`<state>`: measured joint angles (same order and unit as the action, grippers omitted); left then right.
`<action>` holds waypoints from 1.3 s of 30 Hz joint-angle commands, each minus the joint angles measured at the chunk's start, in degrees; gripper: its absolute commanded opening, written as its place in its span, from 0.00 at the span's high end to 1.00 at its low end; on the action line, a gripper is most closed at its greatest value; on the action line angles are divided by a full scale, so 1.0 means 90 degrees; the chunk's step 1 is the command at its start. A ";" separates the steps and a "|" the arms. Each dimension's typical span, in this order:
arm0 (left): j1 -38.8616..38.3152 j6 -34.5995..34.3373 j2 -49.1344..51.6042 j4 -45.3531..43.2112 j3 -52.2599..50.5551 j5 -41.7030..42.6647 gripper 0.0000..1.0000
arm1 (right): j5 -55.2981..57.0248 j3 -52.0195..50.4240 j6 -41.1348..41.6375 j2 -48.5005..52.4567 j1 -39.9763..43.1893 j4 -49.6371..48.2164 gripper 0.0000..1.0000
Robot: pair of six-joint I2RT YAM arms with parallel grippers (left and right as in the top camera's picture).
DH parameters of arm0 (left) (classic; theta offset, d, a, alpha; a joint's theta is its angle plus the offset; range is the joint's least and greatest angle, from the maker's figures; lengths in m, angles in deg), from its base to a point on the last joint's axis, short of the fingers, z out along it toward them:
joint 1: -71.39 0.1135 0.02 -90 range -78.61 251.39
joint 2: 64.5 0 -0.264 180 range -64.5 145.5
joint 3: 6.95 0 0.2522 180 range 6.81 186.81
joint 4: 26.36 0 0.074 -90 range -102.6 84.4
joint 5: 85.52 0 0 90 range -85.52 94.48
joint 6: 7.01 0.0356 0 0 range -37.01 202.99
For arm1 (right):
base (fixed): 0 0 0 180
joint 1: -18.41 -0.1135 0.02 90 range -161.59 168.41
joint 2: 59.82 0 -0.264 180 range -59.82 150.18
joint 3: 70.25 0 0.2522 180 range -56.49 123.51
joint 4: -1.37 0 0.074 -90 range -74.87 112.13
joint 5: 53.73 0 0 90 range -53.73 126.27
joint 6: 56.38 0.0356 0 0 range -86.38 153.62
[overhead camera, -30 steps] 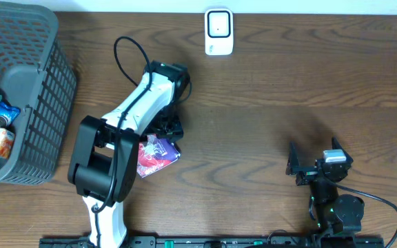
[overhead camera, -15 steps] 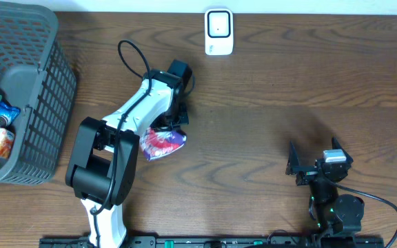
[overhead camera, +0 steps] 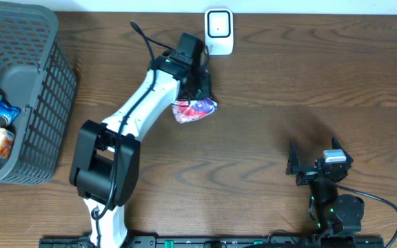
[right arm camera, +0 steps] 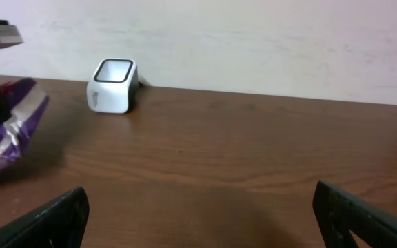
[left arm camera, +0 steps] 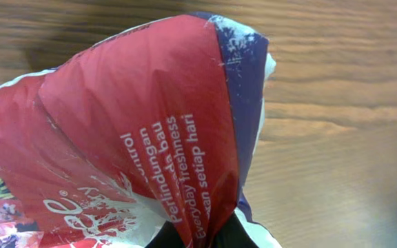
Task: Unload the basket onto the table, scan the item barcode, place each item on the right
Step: 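Lift the pink-purple pack out and place it before the scanner, then return the left gripper to the basket and grasp the orange box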
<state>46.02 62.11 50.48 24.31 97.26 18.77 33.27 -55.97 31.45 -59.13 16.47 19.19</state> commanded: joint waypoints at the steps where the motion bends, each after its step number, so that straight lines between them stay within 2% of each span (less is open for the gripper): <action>1: -0.0357 0.0255 0.0085 -0.0214 0.0051 0.0194 0.93 | -0.0017 -0.0017 -0.0075 -0.0041 0.0049 0.0015 0.01; 3: -0.0546 0.0398 0.0085 -0.0406 0.0046 0.0170 0.91 | -0.0017 -0.0017 -0.0075 -0.0041 0.0049 0.0015 0.01; 4: -0.0612 0.0442 0.0085 -0.0457 0.0046 0.0170 0.86 | -0.0015 -0.0017 -0.0075 -0.0041 0.0049 0.0015 0.01; 5: -0.0690 0.0512 0.0085 -0.0522 0.0044 0.0170 0.76 | -0.0017 -0.0017 -0.0075 -0.0041 0.0049 0.0015 0.01; 6: -0.0767 0.0614 0.0085 -0.0583 0.0046 0.0165 0.51 | -0.0015 -0.0017 -0.0075 -0.0041 0.0049 0.0015 0.01; 7: -0.0838 0.0782 0.0083 -0.0627 0.0049 0.0066 0.09 | -0.0015 -0.0017 -0.0075 -0.0041 0.0049 0.0015 0.01; 8: -0.0843 0.0794 0.0070 -0.0636 0.0049 -0.0078 0.00 | -0.0017 -0.0017 -0.0075 -0.0041 0.0049 0.0015 0.01; 9: -0.0838 0.0792 0.0029 -0.0629 0.0051 -0.0223 0.02 | -0.0015 -0.0017 -0.0075 -0.0041 0.0049 0.0015 0.01; 14: -0.0474 0.0765 -0.0580 -0.0270 0.0243 -0.0352 0.02 | -0.0015 -0.0017 -0.0075 -0.0041 0.0049 0.0015 0.01; 18: 0.0104 0.0772 -0.1632 -0.0032 0.0386 -0.0355 0.02 | -0.0015 -0.0017 -0.0075 -0.0041 0.0049 0.0015 0.01; 21: 0.0765 0.0784 -0.2591 -0.0058 0.0389 -0.0381 0.02 | -0.0017 -0.0017 -0.0075 -0.0041 0.0049 0.0015 0.01; 24: 0.1634 0.1110 -0.3429 -0.0080 0.0389 -0.0415 0.02 | -0.0015 -0.0017 -0.0075 -0.0041 0.0049 0.0015 0.01; 28: 0.3126 0.1154 -0.4197 0.0017 0.0389 -0.1486 0.02 | -0.0017 -0.0017 -0.0075 -0.0041 0.0049 0.0015 0.01; 32: 0.4631 0.1146 -0.4333 0.0255 0.0386 -0.2569 0.02 | -0.0015 -0.0017 -0.0075 -0.0041 0.0049 0.0015 0.01; 36: 0.5751 0.1022 -0.4078 0.0493 0.0379 -0.2688 0.02 | -0.0015 -0.0017 -0.0075 -0.0041 0.0049 0.0015 0.01; 39: 0.6190 0.1030 -0.3742 0.0544 0.0376 -0.2688 0.02 | -0.0015 -0.0017 -0.0075 -0.0041 0.0049 0.0015 0.01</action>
<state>98.70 71.22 14.33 28.81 101.22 -2.83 33.27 -55.97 31.45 -59.13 16.47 19.19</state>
